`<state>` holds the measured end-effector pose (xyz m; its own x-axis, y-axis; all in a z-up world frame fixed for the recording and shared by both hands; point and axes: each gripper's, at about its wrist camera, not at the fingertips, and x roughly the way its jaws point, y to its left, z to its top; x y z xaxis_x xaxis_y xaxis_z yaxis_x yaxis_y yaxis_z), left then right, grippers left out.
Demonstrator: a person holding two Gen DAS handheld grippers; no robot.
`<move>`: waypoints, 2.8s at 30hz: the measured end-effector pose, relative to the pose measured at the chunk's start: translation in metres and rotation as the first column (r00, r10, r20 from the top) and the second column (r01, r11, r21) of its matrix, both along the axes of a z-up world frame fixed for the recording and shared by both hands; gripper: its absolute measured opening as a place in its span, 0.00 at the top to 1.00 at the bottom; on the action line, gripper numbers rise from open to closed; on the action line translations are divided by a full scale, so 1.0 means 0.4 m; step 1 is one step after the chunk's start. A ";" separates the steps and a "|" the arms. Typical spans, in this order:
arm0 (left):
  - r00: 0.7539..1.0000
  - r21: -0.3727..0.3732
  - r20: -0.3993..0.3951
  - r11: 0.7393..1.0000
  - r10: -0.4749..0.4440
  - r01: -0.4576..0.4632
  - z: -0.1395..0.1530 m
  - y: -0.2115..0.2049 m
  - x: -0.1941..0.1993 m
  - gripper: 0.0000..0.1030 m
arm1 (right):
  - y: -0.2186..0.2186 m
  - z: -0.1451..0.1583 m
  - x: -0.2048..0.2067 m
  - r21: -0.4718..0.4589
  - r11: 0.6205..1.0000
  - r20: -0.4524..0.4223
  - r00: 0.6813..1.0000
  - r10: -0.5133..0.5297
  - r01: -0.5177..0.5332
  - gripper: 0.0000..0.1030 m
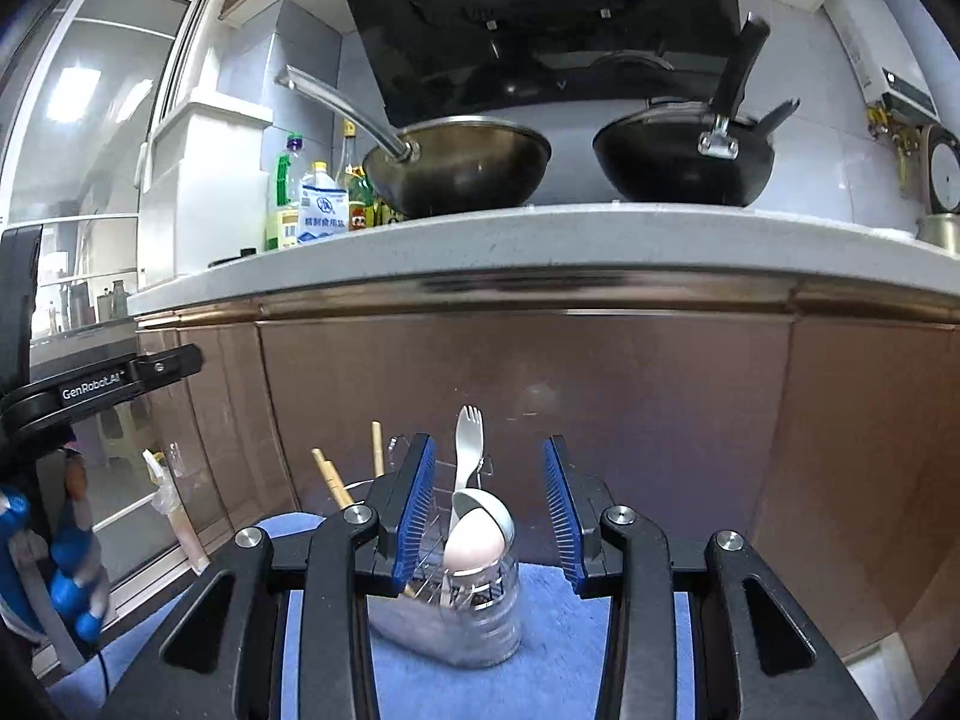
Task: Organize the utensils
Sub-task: 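Release the chopstick with the left tool while the right tool releases the fork into the holder, then withdraw both open tools back over the chopsticks on the towel, then grasp a chopstick with the left tool while the right tool grasps another chopstick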
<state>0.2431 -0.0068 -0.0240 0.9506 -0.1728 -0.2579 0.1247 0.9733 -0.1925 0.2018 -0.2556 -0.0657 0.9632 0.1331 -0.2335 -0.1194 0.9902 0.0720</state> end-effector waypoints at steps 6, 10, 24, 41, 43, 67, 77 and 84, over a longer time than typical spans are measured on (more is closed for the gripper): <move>0.998 0.000 -0.058 1.000 0.009 -0.009 0.052 0.070 -0.131 0.73 | 0.000 0.068 -0.122 -0.005 0.999 -0.024 0.999 0.032 -0.032 0.63; 0.996 0.004 -0.084 1.000 0.017 -0.017 0.059 0.099 -0.210 0.72 | 0.008 0.093 -0.202 -0.009 0.998 -0.041 0.998 0.054 -0.055 0.57; 0.940 0.023 -0.331 0.995 -0.080 0.093 -0.053 0.124 -0.318 0.72 | 0.034 -0.009 -0.359 0.027 0.995 -0.285 0.953 0.097 -0.093 0.54; 0.778 0.015 -0.622 0.992 -0.086 0.122 -0.328 0.169 -0.177 0.72 | 0.129 -0.280 -0.185 0.133 0.970 -0.660 0.713 0.239 -0.202 0.78; 0.747 0.003 -0.659 0.992 -0.092 0.125 -0.360 0.172 -0.151 0.72 | 0.140 -0.313 -0.154 0.135 0.969 -0.692 0.680 0.243 -0.209 0.79; 0.548 -0.033 -0.827 0.985 -0.124 0.172 -0.527 0.146 0.050 0.75 | 0.236 -0.432 0.075 0.029 0.944 -0.871 0.455 0.184 -0.328 0.88; 0.505 0.012 -0.857 0.977 -0.099 0.213 -0.534 0.136 0.082 0.89 | 0.266 -0.441 0.097 -0.035 0.895 -0.916 0.373 0.150 -0.445 0.94; 0.474 0.055 -0.878 0.970 -0.066 0.238 -0.536 0.115 0.103 0.89 | 0.297 -0.444 0.110 -0.047 0.878 -0.927 0.348 0.138 -0.476 0.93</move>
<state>0.2845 0.0390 -0.2383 0.1906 -0.1701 -0.9668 0.1274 0.9808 -0.1474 0.2460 -0.1370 -0.2434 0.0831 0.1434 -0.9862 -0.4547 0.8861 0.0905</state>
